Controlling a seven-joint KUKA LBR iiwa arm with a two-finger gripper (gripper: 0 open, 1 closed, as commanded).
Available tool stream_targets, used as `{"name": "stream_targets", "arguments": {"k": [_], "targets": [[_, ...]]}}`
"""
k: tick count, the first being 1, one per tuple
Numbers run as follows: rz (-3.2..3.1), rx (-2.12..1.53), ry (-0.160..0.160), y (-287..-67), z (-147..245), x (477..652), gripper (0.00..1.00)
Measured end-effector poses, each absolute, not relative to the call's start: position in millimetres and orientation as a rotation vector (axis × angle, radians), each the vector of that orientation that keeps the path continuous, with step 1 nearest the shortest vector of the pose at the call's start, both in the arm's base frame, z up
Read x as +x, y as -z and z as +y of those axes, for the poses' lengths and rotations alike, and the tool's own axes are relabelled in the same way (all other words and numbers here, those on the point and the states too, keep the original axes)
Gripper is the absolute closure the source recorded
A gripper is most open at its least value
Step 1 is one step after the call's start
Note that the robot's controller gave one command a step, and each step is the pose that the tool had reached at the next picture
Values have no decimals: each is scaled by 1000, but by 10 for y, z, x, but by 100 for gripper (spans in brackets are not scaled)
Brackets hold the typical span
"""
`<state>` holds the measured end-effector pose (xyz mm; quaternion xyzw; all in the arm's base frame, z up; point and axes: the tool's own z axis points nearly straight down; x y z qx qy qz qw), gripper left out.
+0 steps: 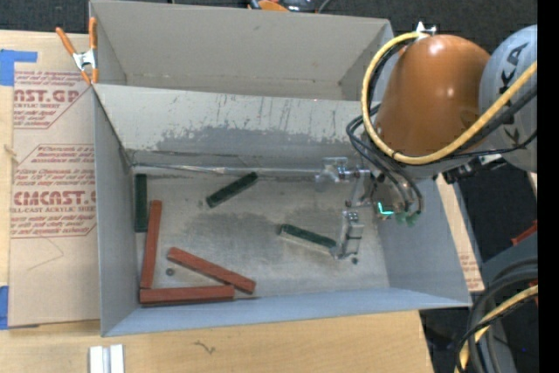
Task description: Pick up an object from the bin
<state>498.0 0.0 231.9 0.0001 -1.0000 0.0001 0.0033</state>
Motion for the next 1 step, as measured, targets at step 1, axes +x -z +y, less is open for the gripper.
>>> {"name": "stream_targets", "arguments": {"k": [1], "targets": [[-3129,-191,1,-655,-26,5075,0]]}}
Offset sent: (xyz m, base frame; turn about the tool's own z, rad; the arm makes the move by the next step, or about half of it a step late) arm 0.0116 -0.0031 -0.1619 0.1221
